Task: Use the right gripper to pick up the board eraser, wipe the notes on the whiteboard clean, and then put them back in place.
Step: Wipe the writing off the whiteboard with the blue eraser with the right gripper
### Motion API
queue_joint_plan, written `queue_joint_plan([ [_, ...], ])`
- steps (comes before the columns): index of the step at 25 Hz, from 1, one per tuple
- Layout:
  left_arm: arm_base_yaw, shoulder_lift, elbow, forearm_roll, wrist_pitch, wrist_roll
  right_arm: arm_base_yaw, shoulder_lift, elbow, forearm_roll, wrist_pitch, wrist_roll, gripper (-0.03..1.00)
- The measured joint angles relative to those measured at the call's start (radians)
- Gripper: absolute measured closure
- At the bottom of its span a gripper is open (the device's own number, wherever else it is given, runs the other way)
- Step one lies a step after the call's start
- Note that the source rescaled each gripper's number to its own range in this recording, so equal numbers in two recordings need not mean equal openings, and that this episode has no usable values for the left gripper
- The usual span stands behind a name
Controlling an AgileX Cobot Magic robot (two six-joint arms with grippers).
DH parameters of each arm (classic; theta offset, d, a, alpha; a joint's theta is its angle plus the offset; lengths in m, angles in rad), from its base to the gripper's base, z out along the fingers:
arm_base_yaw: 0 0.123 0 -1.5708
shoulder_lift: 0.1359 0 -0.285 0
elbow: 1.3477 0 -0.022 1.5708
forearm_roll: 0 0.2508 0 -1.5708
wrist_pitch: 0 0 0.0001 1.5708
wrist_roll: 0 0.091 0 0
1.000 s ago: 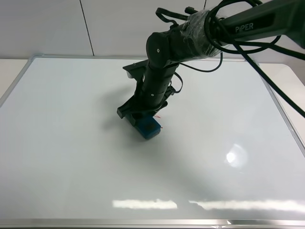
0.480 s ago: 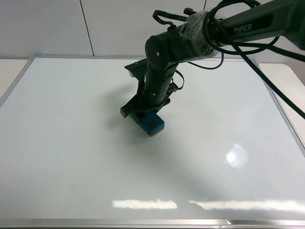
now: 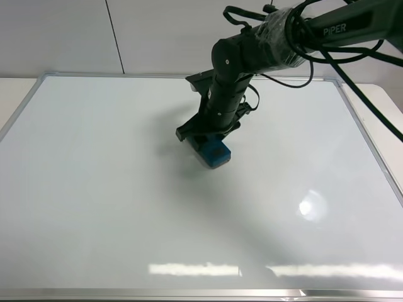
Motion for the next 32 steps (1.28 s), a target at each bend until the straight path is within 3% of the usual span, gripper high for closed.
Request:
queue_joint_plan([
  [8, 0.000, 0.000, 0.000, 0.000, 0.000, 0.000, -0.139, 0.000, -0.002, 0.006, -0.017, 0.000, 0.92],
  [13, 0.000, 0.000, 0.000, 0.000, 0.000, 0.000, -0.145, 0.000, -0.002, 0.006, -0.017, -0.014, 0.92],
  [24, 0.000, 0.000, 0.000, 0.000, 0.000, 0.000, 0.053, 0.000, -0.002, -0.007, -0.014, -0.054, 0.92],
  [32, 0.000, 0.000, 0.000, 0.000, 0.000, 0.000, 0.167, 0.001, -0.002, -0.001, 0.056, -0.084, 0.92],
])
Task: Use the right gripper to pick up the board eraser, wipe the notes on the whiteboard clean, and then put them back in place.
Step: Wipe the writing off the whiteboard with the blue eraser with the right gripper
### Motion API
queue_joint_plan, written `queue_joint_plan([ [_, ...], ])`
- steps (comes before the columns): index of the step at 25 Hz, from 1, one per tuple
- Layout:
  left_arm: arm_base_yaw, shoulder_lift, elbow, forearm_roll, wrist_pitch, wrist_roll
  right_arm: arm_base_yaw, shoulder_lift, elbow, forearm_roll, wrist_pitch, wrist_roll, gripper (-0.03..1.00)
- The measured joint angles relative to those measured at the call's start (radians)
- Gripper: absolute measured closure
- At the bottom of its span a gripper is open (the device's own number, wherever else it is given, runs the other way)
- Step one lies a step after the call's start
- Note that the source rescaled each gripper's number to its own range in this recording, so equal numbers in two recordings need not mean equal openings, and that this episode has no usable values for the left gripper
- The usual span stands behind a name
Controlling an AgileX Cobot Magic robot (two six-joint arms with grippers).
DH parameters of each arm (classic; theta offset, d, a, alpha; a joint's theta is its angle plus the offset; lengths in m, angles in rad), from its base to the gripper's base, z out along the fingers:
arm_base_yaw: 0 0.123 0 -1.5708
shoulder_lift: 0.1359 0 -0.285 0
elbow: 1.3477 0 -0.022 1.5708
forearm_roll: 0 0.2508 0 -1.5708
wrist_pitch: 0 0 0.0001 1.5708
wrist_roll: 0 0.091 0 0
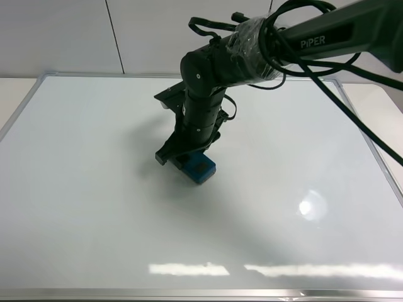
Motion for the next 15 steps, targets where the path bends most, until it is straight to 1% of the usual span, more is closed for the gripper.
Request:
queue_joint_plan([
  [9, 0.000, 0.000, 0.000, 0.000, 0.000, 0.000, 0.001, 0.000, 0.000, -0.026, 0.032, -0.009, 0.92],
  [15, 0.000, 0.000, 0.000, 0.000, 0.000, 0.000, -0.038, -0.003, 0.000, -0.045, 0.070, -0.001, 0.92],
])
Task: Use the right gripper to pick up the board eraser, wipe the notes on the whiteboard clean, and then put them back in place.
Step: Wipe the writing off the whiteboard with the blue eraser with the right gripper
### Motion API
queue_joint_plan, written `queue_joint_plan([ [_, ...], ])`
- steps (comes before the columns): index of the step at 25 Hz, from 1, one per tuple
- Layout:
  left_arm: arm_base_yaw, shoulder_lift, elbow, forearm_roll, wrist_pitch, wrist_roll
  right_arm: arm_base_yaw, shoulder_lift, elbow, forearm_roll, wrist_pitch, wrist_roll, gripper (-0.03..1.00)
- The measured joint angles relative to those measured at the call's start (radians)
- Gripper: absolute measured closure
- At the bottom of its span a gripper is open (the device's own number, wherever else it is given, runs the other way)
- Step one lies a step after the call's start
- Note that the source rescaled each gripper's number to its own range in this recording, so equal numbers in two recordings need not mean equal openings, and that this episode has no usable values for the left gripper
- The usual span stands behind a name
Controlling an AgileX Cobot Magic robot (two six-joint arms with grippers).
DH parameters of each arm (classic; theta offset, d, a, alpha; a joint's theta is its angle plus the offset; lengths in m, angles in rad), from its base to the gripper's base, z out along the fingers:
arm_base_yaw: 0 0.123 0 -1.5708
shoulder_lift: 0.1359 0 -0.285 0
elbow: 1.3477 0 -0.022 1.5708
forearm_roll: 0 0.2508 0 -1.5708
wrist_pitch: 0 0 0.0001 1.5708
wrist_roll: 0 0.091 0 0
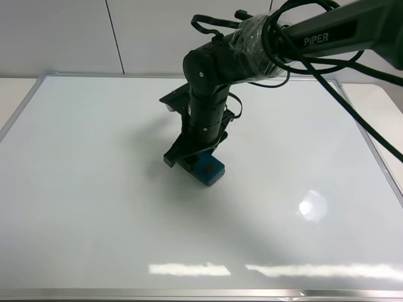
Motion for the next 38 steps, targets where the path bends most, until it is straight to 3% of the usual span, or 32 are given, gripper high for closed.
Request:
queue_joint_plan([
  [11, 0.000, 0.000, 0.000, 0.000, 0.000, 0.000, -0.179, -0.001, -0.003, 0.000, -0.015, 0.026, 0.92],
  [18, 0.000, 0.000, 0.000, 0.000, 0.000, 0.000, -0.189, 0.005, -0.003, -0.018, -0.097, 0.097, 0.92],
  [23, 0.000, 0.000, 0.000, 0.000, 0.000, 0.000, -0.153, 0.053, -0.058, -0.014, -0.101, 0.105, 0.92],
  [33, 0.000, 0.000, 0.000, 0.000, 0.000, 0.000, 0.012, 0.251, -0.422, -0.018, 0.025, 0.105, 0.92],
  [38, 0.000, 0.000, 0.000, 0.000, 0.000, 0.000, 0.037, 0.278, -0.471, -0.018, 0.039, 0.105, 0.92],
])
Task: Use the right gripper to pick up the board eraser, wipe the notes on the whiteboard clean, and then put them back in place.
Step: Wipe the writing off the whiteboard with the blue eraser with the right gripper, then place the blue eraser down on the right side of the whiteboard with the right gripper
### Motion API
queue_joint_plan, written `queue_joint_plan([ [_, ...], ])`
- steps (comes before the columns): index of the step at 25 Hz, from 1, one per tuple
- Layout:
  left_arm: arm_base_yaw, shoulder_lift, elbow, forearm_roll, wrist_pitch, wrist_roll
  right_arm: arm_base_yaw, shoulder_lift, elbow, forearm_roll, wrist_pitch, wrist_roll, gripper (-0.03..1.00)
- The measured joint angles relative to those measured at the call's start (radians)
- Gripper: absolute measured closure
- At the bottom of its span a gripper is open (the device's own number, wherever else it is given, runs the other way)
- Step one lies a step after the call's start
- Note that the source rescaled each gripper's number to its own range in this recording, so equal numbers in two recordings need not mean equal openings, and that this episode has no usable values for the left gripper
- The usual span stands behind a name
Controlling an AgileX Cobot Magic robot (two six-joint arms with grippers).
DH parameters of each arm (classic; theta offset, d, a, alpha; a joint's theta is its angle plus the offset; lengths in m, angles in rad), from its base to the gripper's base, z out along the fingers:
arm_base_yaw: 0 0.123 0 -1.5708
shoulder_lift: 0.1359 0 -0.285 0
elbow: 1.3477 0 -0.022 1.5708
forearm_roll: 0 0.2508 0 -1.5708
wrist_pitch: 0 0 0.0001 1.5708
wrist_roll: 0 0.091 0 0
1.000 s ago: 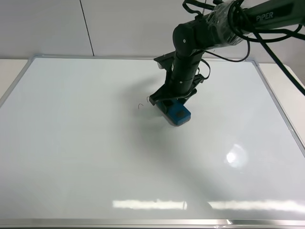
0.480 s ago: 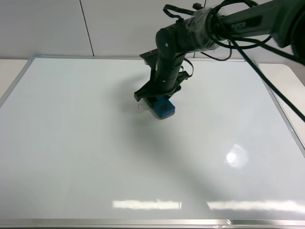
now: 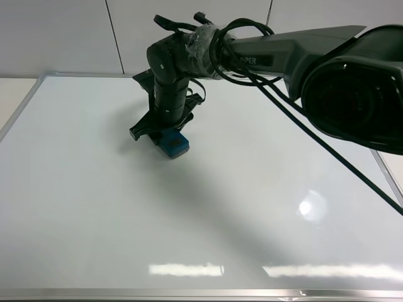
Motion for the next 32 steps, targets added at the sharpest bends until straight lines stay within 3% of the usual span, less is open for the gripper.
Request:
queue_joint_plan([
  [10, 0.000, 0.000, 0.000, 0.000, 0.000, 0.000, -0.057, 0.002, -0.006, 0.089, 0.027, -0.006, 0.91],
  [16, 0.000, 0.000, 0.000, 0.000, 0.000, 0.000, -0.130, -0.007, -0.007, 0.133, 0.133, -0.065, 0.91],
  [32, 0.000, 0.000, 0.000, 0.000, 0.000, 0.000, -0.260, -0.195, 0.020, 0.071, 0.306, -0.090, 0.91],
])
